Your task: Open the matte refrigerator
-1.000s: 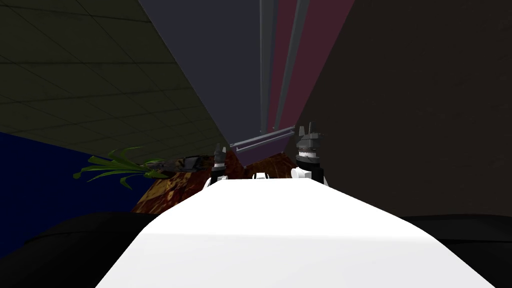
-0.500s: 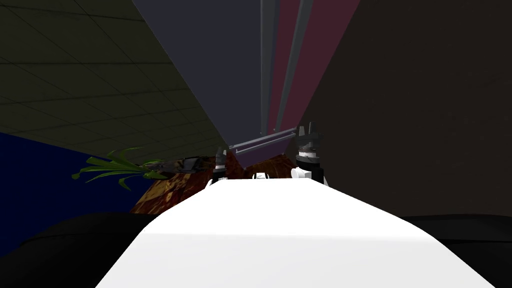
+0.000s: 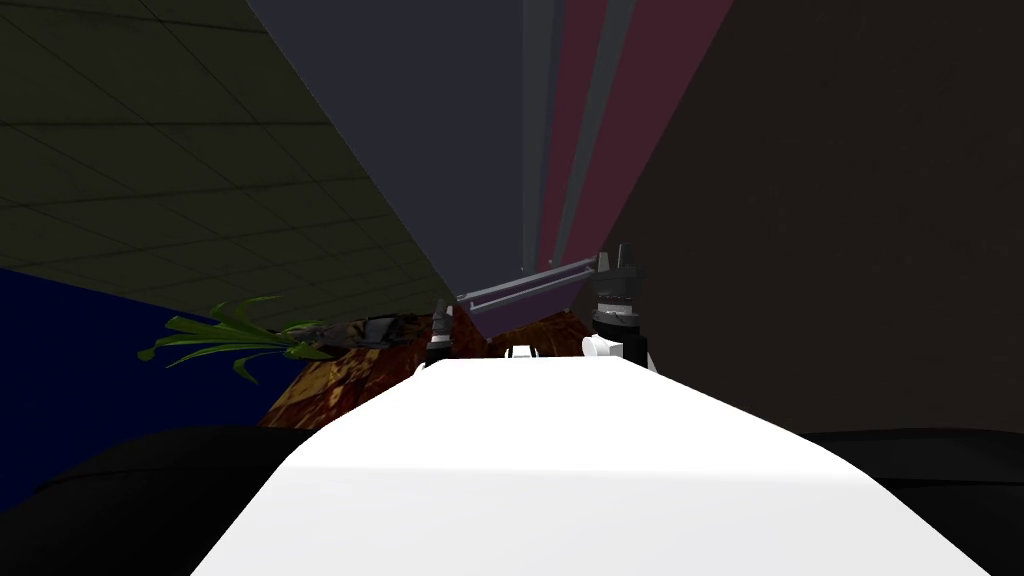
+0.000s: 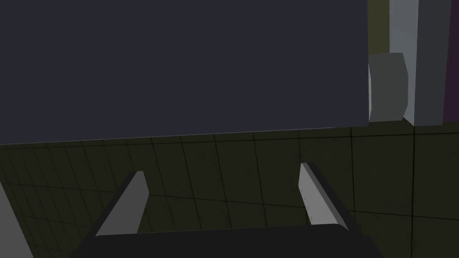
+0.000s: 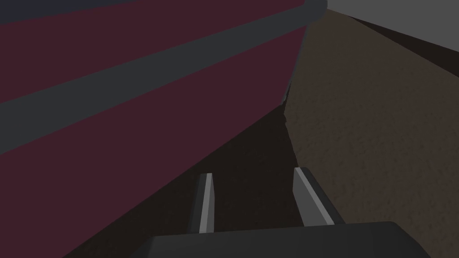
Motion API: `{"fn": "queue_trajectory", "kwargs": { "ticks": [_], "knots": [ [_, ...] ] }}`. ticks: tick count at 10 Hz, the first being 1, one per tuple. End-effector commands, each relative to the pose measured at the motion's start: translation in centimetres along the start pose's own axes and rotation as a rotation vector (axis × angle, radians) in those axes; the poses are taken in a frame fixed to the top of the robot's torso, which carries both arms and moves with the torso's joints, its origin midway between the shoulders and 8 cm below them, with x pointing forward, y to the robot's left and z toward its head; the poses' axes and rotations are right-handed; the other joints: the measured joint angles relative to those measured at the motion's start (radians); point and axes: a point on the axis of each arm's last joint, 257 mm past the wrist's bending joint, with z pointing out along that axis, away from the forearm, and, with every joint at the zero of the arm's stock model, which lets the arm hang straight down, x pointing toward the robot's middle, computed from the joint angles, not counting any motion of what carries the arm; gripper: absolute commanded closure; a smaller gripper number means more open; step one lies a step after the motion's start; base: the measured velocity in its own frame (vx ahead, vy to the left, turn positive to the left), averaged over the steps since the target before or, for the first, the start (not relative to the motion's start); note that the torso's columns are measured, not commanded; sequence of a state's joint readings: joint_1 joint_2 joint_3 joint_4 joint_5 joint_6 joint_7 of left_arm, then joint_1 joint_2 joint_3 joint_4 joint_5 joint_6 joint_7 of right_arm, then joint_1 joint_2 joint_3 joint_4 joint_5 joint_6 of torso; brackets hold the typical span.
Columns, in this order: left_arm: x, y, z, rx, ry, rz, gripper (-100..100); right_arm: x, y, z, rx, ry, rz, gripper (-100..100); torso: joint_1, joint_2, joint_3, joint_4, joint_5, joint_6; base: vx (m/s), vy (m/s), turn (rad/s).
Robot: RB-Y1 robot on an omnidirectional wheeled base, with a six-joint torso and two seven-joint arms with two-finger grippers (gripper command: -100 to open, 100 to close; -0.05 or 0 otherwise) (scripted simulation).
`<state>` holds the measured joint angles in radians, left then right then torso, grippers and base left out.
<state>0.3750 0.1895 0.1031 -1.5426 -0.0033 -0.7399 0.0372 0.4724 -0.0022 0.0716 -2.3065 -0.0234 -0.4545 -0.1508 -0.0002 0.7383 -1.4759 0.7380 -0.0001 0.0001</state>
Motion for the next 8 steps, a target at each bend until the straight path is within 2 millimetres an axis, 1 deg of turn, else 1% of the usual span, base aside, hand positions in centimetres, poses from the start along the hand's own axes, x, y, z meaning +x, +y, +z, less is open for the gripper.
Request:
{"fn": "queue_trajectory", "kwargs": {
  "ticks": [1, 6, 7, 8],
  "knots": [
    [-0.4, 2.3, -1.2, -0.036, -0.010, 0.007, -100, 0.0, 0.0, 0.0, 0.000, 0.000, 0.000, 0, 0.000, 0.000, 0.000, 0.000, 0.000, 0.000, 0.104, -0.011, 0.042],
    [-0.8, 5.4, -3.1, -0.096, -0.023, 0.008, -100, 0.0, 0.0, 0.0, 0.000, 0.000, 0.000, 0, 0.000, 0.001, 0.001, 0.000, 0.000, 0.000, 0.067, -0.016, 0.017],
    [-0.9, 6.3, -3.7, -0.111, -0.030, 0.007, -100, 0.0, 0.0, 0.0, 0.000, 0.000, 0.000, 0, 0.000, 0.001, 0.000, 0.000, 0.000, 0.000, 0.067, -0.018, 0.020],
    [-0.9, 6.6, -3.9, -0.118, -0.030, 0.007, -100, 0.0, 0.0, 0.0, 0.000, 0.000, 0.000, 0, 0.000, -0.001, 0.000, 0.000, 0.000, 0.000, 0.063, -0.008, 0.015]
  ]
}}
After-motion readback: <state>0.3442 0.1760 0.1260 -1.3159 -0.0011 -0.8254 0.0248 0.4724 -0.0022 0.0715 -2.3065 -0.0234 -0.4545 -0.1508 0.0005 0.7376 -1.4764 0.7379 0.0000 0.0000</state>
